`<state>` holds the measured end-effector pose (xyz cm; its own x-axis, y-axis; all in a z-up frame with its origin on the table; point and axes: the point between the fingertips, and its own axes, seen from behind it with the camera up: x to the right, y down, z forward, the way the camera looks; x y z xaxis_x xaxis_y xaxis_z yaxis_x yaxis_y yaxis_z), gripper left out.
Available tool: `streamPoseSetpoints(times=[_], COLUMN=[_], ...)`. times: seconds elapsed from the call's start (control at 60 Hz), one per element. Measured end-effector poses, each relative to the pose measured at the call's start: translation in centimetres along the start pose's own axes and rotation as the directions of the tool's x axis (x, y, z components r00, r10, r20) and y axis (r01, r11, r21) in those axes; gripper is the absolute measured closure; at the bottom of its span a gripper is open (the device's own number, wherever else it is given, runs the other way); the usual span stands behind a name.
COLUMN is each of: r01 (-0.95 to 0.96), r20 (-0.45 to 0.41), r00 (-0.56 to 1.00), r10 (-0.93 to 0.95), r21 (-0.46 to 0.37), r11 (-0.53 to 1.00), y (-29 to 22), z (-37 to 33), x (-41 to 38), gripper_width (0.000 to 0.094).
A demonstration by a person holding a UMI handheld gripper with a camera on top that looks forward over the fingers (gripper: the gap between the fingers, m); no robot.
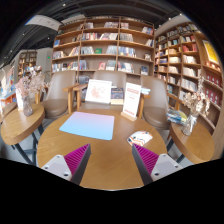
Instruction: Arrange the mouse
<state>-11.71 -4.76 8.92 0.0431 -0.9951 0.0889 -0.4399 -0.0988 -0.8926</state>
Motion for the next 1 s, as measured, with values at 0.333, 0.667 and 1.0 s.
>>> streamPoseSetpoints(times=[0.333,0.667,1.0], r01=[-0.025,-0.053,-0.086], r20=[-0.077,-0.054,-0.048], r00=[0.997,0.997,0.996], r10=[0.021,0.048,0.080], r21=[-0.050,-0.095,-0.138], r11=[0.998,0.994,0.987], y=[2.7,4.7,4.6], z=[4.2,10.1,14.8], x=[7.7,9.5,10.7], gripper_width=[0.0081,0.0082,0.0082])
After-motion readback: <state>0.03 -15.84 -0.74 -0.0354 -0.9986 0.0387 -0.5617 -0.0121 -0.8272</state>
